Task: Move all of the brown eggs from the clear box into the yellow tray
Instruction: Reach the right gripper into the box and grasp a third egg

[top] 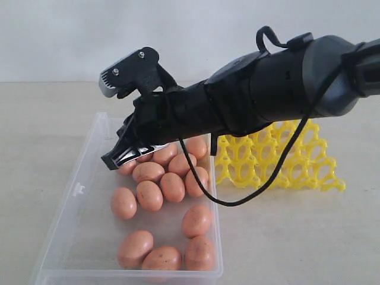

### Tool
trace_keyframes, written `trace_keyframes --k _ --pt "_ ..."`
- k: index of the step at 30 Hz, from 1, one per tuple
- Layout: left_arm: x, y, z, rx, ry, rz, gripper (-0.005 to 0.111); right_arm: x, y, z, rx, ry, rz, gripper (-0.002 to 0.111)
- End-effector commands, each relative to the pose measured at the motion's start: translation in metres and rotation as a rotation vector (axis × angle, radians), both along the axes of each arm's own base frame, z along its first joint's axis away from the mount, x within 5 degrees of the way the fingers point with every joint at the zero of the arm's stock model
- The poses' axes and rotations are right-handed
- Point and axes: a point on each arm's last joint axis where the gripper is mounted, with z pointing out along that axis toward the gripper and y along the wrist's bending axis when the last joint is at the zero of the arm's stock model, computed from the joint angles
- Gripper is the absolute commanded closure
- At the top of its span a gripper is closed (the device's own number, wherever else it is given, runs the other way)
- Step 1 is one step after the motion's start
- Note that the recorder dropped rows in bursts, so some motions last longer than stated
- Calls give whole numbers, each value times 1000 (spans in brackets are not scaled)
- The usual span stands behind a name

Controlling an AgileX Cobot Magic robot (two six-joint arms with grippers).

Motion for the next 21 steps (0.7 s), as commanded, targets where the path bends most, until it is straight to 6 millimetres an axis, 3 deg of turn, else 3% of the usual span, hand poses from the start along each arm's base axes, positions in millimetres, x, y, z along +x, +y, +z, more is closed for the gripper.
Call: trace_keyframes --k 1,4,9,17,21 --pt "0 0 -1 2 1 -2 105 -14 -1 -8 -36 188 60 85" --pt "0 0 -1 2 1 -2 105 -26 -12 -21 -201 369 46 63" --pt "0 0 -1 2 1 -2 105 -24 -40 -33 -522 401 -89 61" --pt "0 0 -1 2 1 -2 105 -14 -33 -26 -478 329 -103 60" --pt "0 0 -1 2 1 -2 105 2 -18 -13 -443 281 -102 45"
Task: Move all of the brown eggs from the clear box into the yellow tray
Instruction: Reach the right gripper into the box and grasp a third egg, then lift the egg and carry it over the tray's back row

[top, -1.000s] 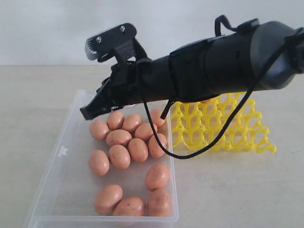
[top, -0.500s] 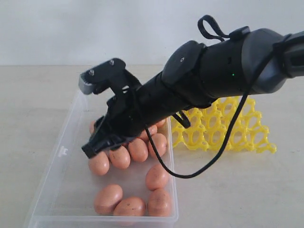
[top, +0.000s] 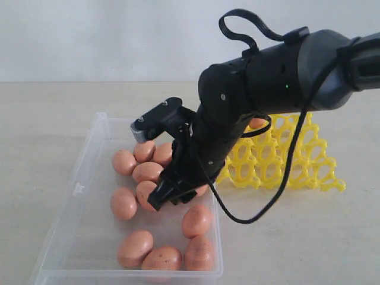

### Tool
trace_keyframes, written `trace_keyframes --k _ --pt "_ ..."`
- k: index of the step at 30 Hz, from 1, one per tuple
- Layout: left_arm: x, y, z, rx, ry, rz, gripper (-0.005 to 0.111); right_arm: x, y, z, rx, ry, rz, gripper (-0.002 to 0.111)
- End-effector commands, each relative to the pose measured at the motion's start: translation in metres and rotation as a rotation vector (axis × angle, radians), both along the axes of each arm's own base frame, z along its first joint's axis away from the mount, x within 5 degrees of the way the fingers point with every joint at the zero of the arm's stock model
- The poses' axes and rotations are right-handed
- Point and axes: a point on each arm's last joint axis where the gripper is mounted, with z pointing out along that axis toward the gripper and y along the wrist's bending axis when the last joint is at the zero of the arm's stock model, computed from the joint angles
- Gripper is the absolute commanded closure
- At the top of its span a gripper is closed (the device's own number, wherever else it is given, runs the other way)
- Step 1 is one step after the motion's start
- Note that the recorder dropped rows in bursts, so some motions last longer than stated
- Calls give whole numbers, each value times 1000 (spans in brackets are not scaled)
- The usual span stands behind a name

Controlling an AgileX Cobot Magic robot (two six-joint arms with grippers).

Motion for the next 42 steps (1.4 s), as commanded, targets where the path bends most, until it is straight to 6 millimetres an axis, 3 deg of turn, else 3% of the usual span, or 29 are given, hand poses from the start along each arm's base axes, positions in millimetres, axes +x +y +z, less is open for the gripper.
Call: trace_keyframes --k 1,5,13,24,27,31,32,35,37,40,42 --pt "0 0 -1 2 1 -2 105 20 17 15 33 -62 12 44" --pt "0 0 -1 2 1 -2 105 27 25 10 -8 6 -13 45" --pt "0 0 -1 2 1 -2 105 36 23 -30 -127 59 -140 45" --pt "0 0 -1 2 1 -2 105 41 28 -52 -118 62 -143 46" --pt "0 0 -1 2 1 -2 105 41 28 -52 -114 59 -143 61" --pt "0 0 -1 2 1 -2 105 44 31 -50 -85 22 -129 109" --pt "0 0 -1 2 1 -2 105 45 32 -50 -74 7 -118 108" --pt "0 0 -1 2 1 -2 105 48 35 -43 -25 -39 -114 108" --pt "0 0 -1 2 1 -2 105 50 37 -18 53 -111 -115 108" --pt "0 0 -1 2 1 -2 105 45 32 49 226 -257 -132 108" --pt "0 0 -1 2 1 -2 105 34 16 61 335 -295 -225 108"
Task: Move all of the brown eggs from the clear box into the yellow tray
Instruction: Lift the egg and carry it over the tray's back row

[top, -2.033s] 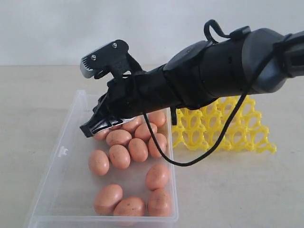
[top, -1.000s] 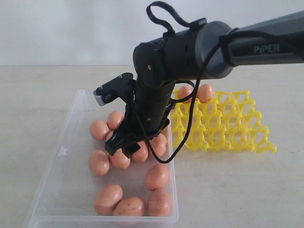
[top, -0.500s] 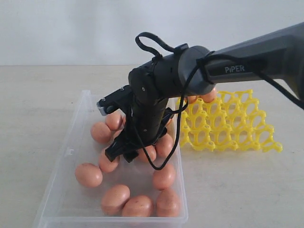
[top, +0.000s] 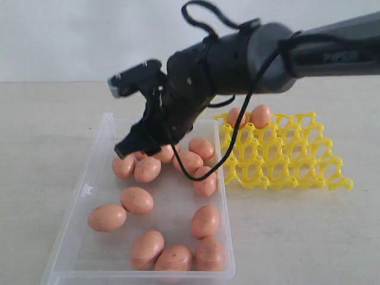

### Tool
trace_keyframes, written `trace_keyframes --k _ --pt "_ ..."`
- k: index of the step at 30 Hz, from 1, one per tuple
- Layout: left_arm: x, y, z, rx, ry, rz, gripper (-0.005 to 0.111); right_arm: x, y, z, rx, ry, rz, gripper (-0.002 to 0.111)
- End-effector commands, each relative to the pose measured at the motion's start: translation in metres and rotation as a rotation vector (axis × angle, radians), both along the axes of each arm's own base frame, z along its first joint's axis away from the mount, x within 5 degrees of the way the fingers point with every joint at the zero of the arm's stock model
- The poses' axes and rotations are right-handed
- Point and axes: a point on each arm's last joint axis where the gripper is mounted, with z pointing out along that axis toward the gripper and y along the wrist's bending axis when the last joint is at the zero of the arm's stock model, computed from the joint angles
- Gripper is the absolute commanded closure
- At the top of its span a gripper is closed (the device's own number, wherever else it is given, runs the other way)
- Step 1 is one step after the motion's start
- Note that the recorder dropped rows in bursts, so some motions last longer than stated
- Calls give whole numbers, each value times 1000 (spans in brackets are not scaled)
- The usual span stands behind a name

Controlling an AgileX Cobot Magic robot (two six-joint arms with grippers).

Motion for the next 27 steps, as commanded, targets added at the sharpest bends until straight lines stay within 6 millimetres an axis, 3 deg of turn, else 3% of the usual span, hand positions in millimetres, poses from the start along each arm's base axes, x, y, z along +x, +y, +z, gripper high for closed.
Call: trace_keyframes --k 1,3,4,5,6,7,9,11,13,16,17,18,21,27 --pt "0 0 -1 2 1 -2 105 -19 -30 35 230 -127 -116 108" --pt "0 0 -1 2 1 -2 105 -42 -87 27 571 -300 -231 109" --pt "0 0 -1 2 1 -2 105 -45 -108 33 678 -437 -257 109" --pt "0 0 -1 2 1 -2 105 -45 -152 35 728 -686 -377 109" --pt "0 0 -1 2 1 -2 105 -42 -172 34 697 -786 -457 109" --pt "0 0 -1 2 1 -2 105 -34 -207 38 638 -946 -648 109" --pt "0 0 -1 2 1 -2 105 -17 -262 38 553 -1021 -923 109" --pt "0 0 -1 2 1 -2 105 6 -302 34 617 -911 -949 109" --pt "0 0 -1 2 1 -2 105 28 -320 29 677 -756 -745 109" --pt "0 0 -1 2 1 -2 105 51 -337 13 773 -456 -294 109" --pt "0 0 -1 2 1 -2 105 56 -344 10 813 -390 -227 109" --pt "0 0 -1 2 1 -2 105 62 -352 9 862 -347 -198 109" --pt "0 0 -1 2 1 -2 105 79 -364 -18 880 -257 -185 109" --pt "0 0 -1 2 1 -2 105 84 -341 -69 758 -87 -67 109"
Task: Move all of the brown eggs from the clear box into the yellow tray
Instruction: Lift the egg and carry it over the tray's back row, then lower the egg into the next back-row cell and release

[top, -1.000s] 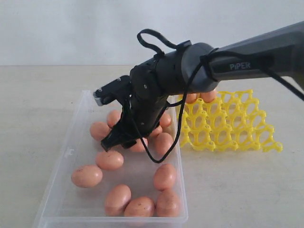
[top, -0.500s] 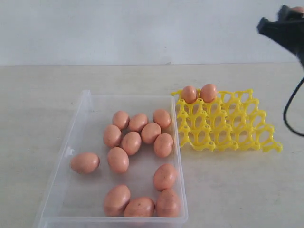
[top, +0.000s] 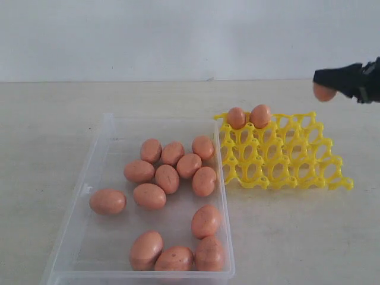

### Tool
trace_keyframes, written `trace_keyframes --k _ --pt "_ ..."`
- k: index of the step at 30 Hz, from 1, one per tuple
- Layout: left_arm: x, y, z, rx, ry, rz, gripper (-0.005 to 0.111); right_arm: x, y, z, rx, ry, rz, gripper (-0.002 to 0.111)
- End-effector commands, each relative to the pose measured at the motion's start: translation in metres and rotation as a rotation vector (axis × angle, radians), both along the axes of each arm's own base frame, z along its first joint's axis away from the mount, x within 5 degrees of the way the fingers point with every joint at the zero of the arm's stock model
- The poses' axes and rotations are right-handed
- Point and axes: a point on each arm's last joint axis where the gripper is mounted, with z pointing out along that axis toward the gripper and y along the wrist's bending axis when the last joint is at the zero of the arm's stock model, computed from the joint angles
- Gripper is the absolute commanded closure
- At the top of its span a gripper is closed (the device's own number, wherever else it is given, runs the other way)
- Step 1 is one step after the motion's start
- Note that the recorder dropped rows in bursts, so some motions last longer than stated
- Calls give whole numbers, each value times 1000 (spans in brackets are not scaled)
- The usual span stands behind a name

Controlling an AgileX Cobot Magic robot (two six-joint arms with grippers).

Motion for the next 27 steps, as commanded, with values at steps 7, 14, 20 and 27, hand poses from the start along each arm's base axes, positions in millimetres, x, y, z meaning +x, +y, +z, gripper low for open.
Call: trace_keyframes --k 7,14,20,27 --pt "0 0 -1 2 1 -2 105 9 41 -26 -116 -35 121 109" --pt "0 0 -1 2 1 -2 105 17 63 -32 -301 -156 122 109" --pt "0 0 -1 2 1 -2 105 22 62 -35 -367 -170 72 109" --pt "0 0 -1 2 1 -2 105 29 60 -33 -311 -199 -17 109"
